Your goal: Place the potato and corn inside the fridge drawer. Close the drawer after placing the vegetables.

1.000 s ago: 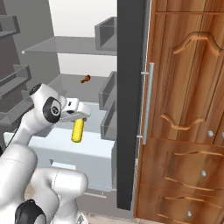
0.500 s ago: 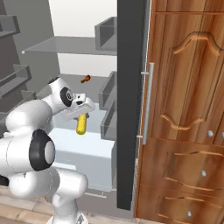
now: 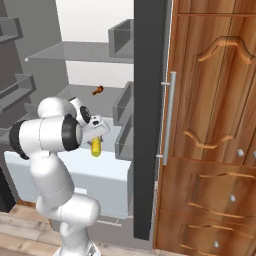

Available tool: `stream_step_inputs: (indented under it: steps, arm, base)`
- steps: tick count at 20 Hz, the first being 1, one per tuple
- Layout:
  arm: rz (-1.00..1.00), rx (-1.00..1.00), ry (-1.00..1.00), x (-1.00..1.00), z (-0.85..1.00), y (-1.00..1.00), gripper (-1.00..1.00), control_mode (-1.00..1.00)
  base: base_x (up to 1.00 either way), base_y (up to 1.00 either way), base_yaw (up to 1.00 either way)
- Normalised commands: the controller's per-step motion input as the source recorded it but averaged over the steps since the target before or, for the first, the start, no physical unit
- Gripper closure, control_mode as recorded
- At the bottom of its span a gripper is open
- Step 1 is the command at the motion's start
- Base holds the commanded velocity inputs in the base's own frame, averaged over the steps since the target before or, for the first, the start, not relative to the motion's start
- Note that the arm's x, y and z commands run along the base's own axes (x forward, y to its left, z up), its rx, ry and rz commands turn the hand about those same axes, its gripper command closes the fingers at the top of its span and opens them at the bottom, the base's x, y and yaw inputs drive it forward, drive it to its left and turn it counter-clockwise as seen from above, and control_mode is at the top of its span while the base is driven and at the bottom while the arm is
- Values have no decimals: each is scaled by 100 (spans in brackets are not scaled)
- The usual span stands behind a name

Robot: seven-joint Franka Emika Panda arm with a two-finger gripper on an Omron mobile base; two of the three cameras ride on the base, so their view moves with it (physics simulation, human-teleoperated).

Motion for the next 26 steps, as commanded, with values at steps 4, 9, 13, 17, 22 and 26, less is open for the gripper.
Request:
stream_step_inputs:
  steps: [4,9,13,17,22,26]
  arm:
    - [13,1,15,31,-52,0,100,-100]
    - [8,16,7,24,-46,0,100,-100]
    - [0,16,2,11,-66,0,100,-100]
    - [0,3,8,16,-56,1,100,-100]
    - [0,0,2,0,-63,0,100,-100]
    - [0,0,9,-1,-51,0,-100,-100]
  base:
    - [0,0,0]
    - [0,0,0]
    - [0,0,0]
    - [0,0,0]
    - [0,0,0]
    - [0,0,0]
